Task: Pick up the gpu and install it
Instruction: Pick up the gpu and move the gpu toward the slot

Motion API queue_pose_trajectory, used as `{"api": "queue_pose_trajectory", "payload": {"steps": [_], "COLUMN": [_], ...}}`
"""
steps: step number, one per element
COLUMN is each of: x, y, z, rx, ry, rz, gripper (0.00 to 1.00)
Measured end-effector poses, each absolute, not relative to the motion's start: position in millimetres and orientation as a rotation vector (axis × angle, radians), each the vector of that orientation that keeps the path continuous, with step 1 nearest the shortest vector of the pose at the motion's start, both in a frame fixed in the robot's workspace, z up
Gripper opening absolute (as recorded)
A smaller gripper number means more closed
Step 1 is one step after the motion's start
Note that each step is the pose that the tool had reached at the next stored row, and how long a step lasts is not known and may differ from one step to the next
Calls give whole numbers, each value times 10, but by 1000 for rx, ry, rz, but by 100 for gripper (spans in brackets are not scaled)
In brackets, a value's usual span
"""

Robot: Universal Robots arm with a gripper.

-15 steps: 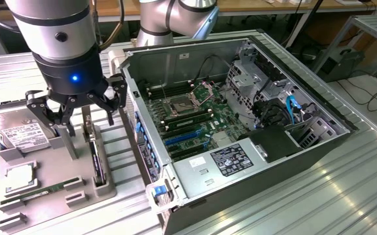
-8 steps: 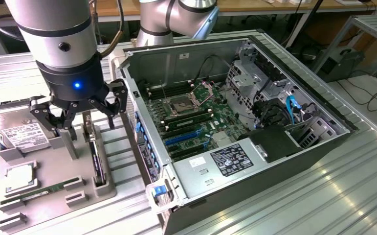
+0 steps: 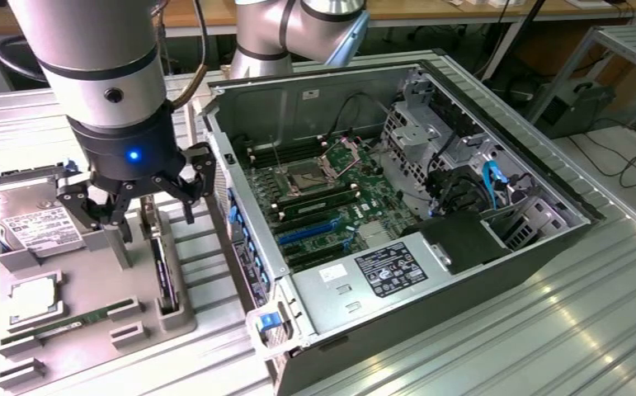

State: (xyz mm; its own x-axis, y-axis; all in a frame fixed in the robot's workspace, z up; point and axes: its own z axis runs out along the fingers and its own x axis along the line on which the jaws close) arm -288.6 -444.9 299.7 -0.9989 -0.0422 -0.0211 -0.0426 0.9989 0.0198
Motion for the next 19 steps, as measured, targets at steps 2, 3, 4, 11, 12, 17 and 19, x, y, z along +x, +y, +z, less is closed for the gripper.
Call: {"api": "queue_pose_trajectory", "payload": {"steps": [2,3,4,11,12,17,19], "x": [-2887,-2888,-2888,-2920,-2929,-2954,-2961], "y": [-4449,-4450,-4450,-4456,-4458,-4461,-4460], "z": [2952,2934,2917,2791,2774,2692,2667], "rx": [-66,-66,-66,-66,-66,-67,-66], "ry": [3120,3121,3121,3121,3121,3121,3121], "rz": [32,31,32,32,32,32,32], "gripper": [72,72,72,72,72,72,72]}}
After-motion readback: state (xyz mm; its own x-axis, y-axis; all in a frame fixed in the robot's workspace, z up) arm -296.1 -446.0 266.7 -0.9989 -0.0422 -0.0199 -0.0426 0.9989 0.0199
